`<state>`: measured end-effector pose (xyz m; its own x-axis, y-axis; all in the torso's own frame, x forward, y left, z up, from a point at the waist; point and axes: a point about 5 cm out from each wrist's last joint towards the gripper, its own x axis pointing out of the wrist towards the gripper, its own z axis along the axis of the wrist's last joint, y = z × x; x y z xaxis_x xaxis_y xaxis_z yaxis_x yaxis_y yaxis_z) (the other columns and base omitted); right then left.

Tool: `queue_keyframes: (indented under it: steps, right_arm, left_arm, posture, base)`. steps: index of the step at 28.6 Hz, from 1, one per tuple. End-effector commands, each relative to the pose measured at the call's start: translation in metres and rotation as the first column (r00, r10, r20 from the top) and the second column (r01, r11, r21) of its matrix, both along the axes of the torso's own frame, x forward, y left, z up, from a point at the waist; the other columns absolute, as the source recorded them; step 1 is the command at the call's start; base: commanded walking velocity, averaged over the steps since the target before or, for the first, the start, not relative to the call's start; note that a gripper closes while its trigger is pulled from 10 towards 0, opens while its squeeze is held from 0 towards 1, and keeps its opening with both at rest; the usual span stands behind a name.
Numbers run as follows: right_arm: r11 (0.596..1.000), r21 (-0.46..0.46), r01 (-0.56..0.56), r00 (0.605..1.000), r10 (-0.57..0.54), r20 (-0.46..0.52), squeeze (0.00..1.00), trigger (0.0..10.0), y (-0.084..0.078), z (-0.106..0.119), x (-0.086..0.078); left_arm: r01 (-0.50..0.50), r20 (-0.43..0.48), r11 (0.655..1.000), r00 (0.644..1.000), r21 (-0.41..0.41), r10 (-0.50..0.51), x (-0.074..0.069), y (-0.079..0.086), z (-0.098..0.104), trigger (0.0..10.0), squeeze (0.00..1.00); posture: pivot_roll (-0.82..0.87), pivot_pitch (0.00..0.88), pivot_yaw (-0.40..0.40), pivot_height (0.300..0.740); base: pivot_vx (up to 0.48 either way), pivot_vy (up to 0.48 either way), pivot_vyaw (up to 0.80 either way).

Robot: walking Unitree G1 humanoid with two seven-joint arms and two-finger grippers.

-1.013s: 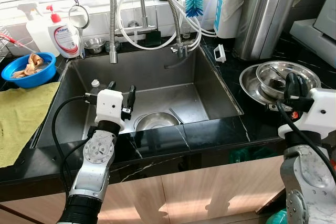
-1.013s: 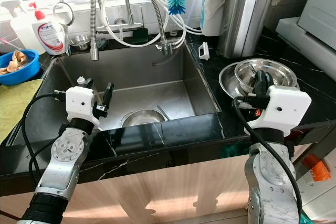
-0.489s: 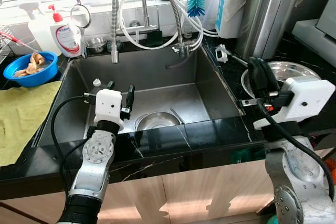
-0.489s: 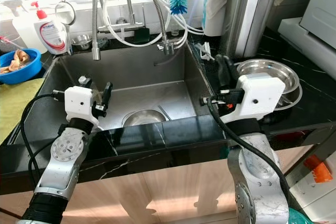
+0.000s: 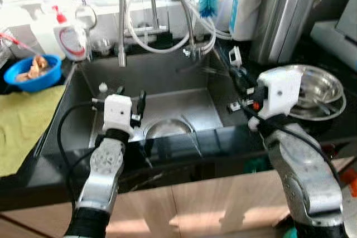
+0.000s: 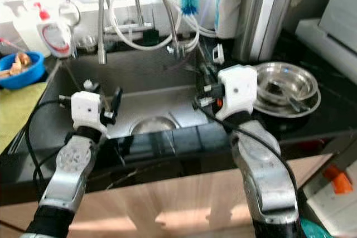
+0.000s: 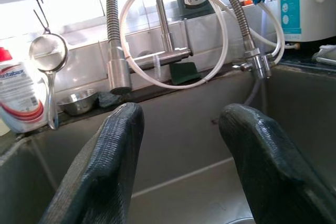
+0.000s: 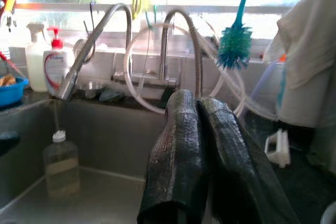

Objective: Kitchen organization

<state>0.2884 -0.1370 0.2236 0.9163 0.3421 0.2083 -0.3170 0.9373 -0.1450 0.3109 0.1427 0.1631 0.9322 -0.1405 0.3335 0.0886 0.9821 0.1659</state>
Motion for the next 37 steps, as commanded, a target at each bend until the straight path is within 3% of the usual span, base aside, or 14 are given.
queue_keyframes:
  steps: [1, 4, 5, 9, 16, 23, 24, 25, 37]
  right_arm:
    - [1.000, -0.004, -0.006, 1.000, 0.006, -0.028, 0.00, 10.0, 0.000, -0.007, 0.006]
    - [0.998, 0.058, -0.007, 0.998, 0.011, -0.063, 0.00, 10.0, -0.001, -0.011, 0.014]
    - [0.991, 0.137, 0.013, 0.988, 0.008, -0.155, 0.00, 10.0, -0.003, -0.021, 0.023]
    - [0.959, 0.272, 0.073, 0.970, -0.005, -0.245, 0.00, 10.0, -0.008, -0.030, 0.035]
    - [0.952, 0.290, 0.097, 0.951, -0.002, -0.310, 0.00, 10.0, -0.013, -0.042, 0.047]
    - [0.948, 0.302, 0.103, 0.940, 0.007, -0.340, 0.02, 10.0, -0.013, -0.049, 0.047]
    - [0.947, 0.302, 0.106, 0.935, 0.009, -0.354, 0.12, 10.0, -0.013, -0.051, 0.048]
    - [0.950, 0.291, 0.112, 0.930, 0.003, -0.368, 1.00, 10.0, -0.014, -0.054, 0.048]
    - [0.950, 0.273, 0.149, 0.932, -0.042, -0.361, 1.00, 10.0, -0.018, -0.051, 0.049]
  left_arm:
    - [0.005, 0.007, 1.000, 1.000, -0.007, -0.005, 0.001, 0.000, 0.003, 10.0, 0.00]
    - [0.010, 0.003, 1.000, 1.000, -0.006, -0.010, 0.000, -0.001, 0.002, 10.0, 0.00]
    - [0.015, 0.000, 1.000, 1.000, -0.005, -0.015, 0.000, -0.002, 0.001, 10.0, 0.00]
    - [0.018, 0.000, 1.000, 1.000, -0.004, -0.018, 0.000, -0.002, 0.001, 10.0, 0.00]
    - [0.024, -0.006, 1.000, 1.000, 0.000, -0.024, 0.000, -0.002, 0.000, 10.0, 0.00]
    - [0.029, -0.009, 1.000, 1.000, 0.002, -0.029, 0.000, -0.003, 0.000, 10.0, 0.00]
    - [0.030, -0.009, 1.000, 1.000, 0.002, -0.030, 0.000, -0.003, 0.000, 10.0, 0.00]
    - [0.032, -0.008, 0.999, 0.999, 0.003, -0.032, 0.001, -0.003, 0.001, 10.0, 0.00]
    - [0.023, -0.015, 1.000, 1.000, 0.003, -0.023, 0.000, -0.002, 0.000, 10.0, 0.00]
  posture:
    - [-0.15, 0.000, 0.078, 0.740]
    - [-0.15, 0.000, 0.079, 0.740]
    - [-0.15, 0.000, 0.079, 0.740]
    - [-0.15, 0.000, 0.079, 0.740]
    - [-0.14, 0.000, 0.081, 0.740]
    - [-0.14, 0.000, 0.084, 0.740]
    - [-0.14, 0.000, 0.084, 0.740]
    - [-0.14, 0.000, 0.081, 0.740]
    - [-0.14, 0.000, 0.080, 0.740]
  base:
    - [0.000, 0.000, 0.00]
    - [0.000, 0.000, 0.00]
    - [0.000, 0.000, 0.00]
    - [0.000, 0.000, 0.00]
    - [0.000, 0.000, 0.00]
    - [0.000, 0.000, 0.00]
    - [0.000, 0.000, 0.00]
    - [0.000, 0.000, 0.00]
    - [0.000, 0.000, 0.00]
